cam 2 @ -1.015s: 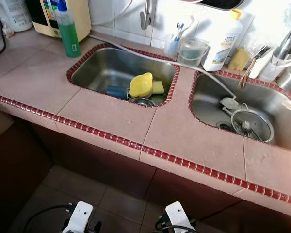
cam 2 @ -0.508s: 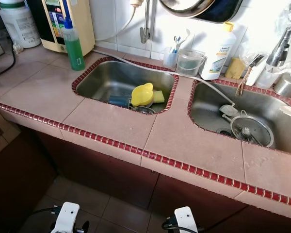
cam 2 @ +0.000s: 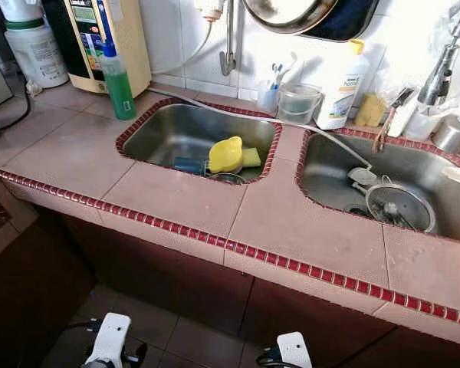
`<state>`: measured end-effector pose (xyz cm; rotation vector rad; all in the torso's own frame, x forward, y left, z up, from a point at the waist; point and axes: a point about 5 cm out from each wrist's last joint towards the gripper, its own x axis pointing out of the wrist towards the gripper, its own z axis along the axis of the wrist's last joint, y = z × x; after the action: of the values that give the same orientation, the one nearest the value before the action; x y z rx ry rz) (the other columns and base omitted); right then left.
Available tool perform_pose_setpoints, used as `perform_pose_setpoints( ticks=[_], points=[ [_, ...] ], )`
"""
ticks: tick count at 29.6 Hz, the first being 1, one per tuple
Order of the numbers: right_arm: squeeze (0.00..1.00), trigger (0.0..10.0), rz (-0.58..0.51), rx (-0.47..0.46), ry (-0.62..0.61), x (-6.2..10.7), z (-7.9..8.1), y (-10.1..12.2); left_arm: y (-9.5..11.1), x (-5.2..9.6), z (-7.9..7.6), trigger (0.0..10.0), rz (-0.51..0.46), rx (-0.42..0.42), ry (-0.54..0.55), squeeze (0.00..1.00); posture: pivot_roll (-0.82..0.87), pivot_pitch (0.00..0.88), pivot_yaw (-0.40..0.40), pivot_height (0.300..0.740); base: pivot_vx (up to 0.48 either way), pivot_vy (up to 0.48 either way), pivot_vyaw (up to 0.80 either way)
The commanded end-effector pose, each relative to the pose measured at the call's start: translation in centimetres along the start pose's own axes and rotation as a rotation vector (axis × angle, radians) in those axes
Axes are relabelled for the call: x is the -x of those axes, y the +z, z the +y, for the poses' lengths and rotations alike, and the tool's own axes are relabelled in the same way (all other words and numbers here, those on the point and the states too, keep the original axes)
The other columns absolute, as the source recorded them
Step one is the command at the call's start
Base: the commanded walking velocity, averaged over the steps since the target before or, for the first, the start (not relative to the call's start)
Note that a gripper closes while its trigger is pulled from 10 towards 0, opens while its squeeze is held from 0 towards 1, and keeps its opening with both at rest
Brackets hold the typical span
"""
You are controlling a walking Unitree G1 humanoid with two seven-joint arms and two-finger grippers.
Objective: Kitchen organization
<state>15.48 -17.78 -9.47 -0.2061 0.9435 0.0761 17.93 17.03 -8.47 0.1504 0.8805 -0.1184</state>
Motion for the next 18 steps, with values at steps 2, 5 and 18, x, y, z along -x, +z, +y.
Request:
perform_pose_setpoints(
  ticks=[2, 5, 18],
  points=[
    [0.0, 10.0, 0.019, 0.007, -0.003, 0.0, -0.1, -0.2, -0.3, 0.0, -0.2, 10.0, 0.016, -0.003, -0.003, 0.0, -0.19, 0.0, -0.017, 0.74, 0.0, 0.0, -0.52],
    [0.0, 10.0, 0.029, 0.019, -0.006, 0.1, -0.2, -0.5, -0.4, 0.0, -0.5, 10.0, 0.02, -0.014, -0.008, 0.0, -0.19, 0.0, -0.021, 0.74, 0.0, 0.0, -0.61],
    [0.0, 10.0, 0.066, 0.042, -0.01, 0.3, -0.7, -1.5, -0.5, 0.0, -1.0, 10.0, 0.023, -0.026, -0.023, 0.0, -0.18, 0.0, -0.031, 0.74, 0.0, 0.0, -0.62]
  ],
)
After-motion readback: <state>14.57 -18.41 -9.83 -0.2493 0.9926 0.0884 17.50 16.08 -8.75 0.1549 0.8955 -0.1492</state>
